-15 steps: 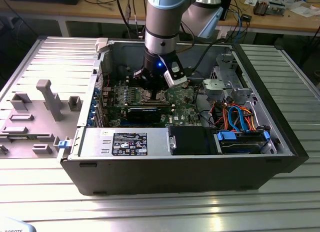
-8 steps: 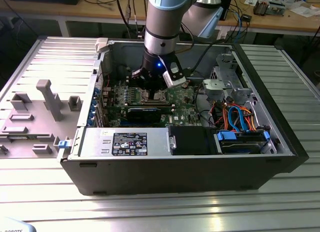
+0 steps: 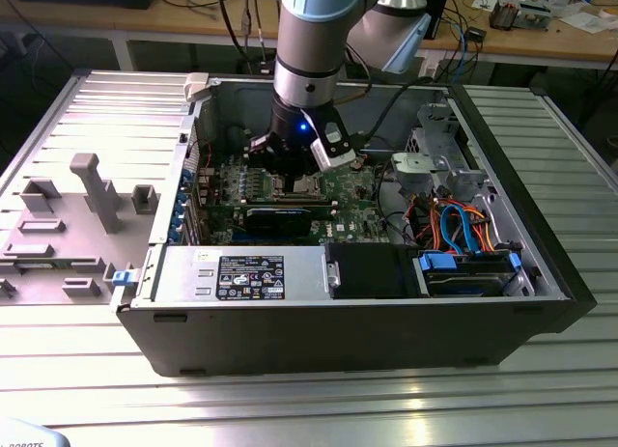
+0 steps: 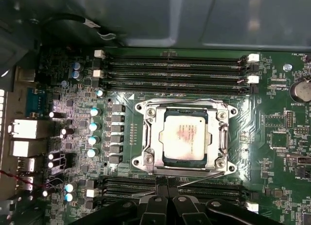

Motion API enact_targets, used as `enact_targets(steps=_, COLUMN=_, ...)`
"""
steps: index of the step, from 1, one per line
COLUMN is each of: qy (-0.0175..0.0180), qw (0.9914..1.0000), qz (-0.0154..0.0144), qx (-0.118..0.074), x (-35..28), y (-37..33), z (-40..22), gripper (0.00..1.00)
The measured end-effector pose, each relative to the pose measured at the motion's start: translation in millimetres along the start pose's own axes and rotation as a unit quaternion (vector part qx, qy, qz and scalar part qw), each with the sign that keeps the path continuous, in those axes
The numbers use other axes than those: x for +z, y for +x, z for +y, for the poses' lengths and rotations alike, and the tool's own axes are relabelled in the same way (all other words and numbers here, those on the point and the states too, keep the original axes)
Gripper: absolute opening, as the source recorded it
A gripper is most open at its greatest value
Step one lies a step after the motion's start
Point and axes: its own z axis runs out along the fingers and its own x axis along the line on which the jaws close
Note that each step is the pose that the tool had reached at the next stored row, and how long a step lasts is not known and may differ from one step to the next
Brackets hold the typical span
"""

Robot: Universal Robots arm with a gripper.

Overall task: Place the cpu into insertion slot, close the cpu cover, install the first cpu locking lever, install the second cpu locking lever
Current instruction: 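Install the second cpu locking lever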

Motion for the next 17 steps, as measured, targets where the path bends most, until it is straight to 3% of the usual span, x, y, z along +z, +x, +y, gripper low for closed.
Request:
enact_targets(steps=1, qy=-0.0001, qw=1.0, qz=0.0002, qx=0.0, x=-0.1, y=0.2, z=-1.7, gripper=0.11)
enact_targets(steps=2, qy=-0.0043, qw=0.99999, qz=0.001, qx=-0.001, x=-0.2, y=0.6, z=-4.5, gripper=0.11)
enact_targets(steps=3, qy=-0.0068, qw=0.99988, qz=0.0029, qx=-0.014, x=0.9, y=8.3, z=-7.1, gripper=0.11)
enact_targets(steps=4, qy=-0.0136, qw=0.99977, qz=0.0025, qx=-0.016, x=1.2, y=11.4, z=-13.4, gripper=0.11)
enact_targets(steps=7, qy=-0.0149, qw=0.99974, qz=0.0025, qx=-0.017, x=3.1, y=14.5, z=-13.6, gripper=0.11)
enact_targets(steps=13, qy=-0.03, qw=0.99939, qz=0.0015, qx=-0.018, x=7.7, y=17.9, z=-13.7, gripper=0.11)
enact_targets(steps=17, qy=-0.0306, qw=0.99937, qz=0.0015, qx=-0.018, x=8.3, y=17.9, z=-13.9, gripper=0.11)
